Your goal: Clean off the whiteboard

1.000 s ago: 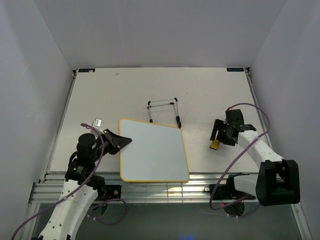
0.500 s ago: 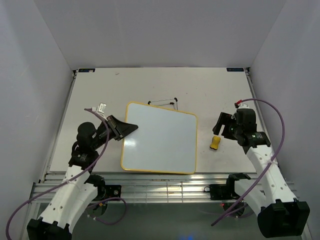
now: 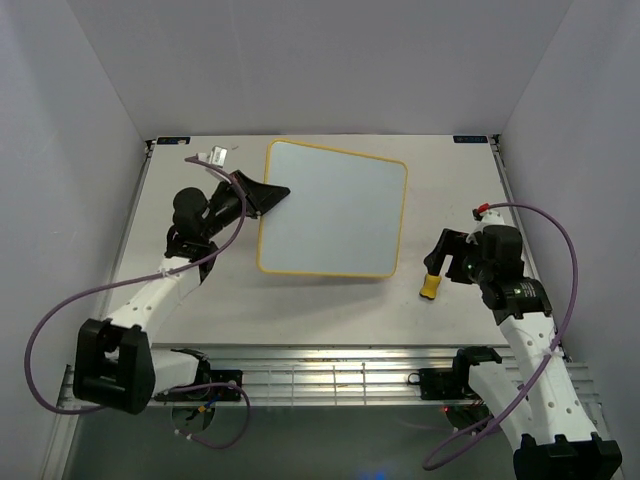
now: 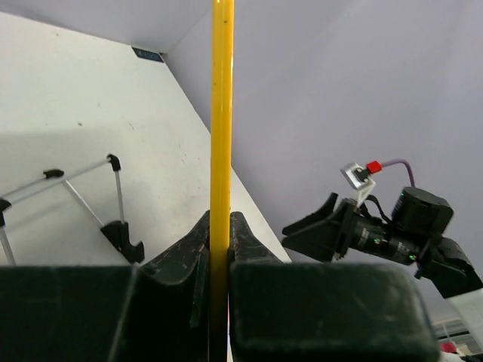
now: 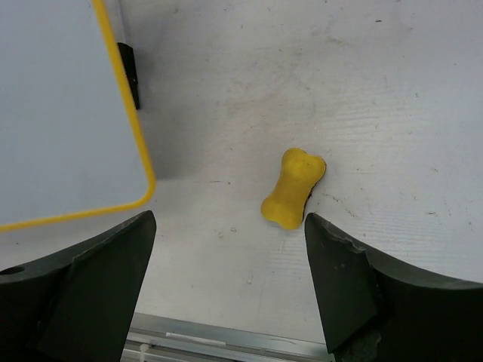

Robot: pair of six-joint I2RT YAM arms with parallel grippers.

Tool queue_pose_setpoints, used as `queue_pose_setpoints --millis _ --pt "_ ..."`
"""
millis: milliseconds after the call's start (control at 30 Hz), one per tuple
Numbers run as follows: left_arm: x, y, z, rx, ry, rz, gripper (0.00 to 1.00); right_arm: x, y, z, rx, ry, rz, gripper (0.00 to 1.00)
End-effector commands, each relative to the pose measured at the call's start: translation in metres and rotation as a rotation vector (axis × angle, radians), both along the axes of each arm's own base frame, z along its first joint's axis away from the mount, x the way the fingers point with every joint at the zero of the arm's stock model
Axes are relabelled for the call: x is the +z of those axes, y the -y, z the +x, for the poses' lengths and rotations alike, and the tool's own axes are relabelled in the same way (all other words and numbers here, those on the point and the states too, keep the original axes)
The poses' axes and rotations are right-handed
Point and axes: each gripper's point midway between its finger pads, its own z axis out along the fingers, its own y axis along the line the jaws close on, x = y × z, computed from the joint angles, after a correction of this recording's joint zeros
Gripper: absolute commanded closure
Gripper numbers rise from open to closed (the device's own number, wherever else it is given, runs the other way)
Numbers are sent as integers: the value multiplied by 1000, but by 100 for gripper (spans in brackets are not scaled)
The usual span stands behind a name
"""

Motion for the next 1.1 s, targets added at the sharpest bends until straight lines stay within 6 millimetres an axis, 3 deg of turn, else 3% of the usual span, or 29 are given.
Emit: queue_pose_setpoints --millis 0,133,333,700,1067 --pt "75 2 4 -15 319 -123 100 25 -3 -2 29 67 9 15" --pt "87 9 21 -37 430 -130 100 27 -6 -6 53 94 20 15" --pt "88 12 46 -31 532 -115 100 22 -12 -11 85 89 41 15" --pt "52 4 103 -13 540 -83 100 24 -10 -14 105 85 13 16" --pt "28 3 106 -64 537 -56 100 34 -13 -13 129 92 11 17"
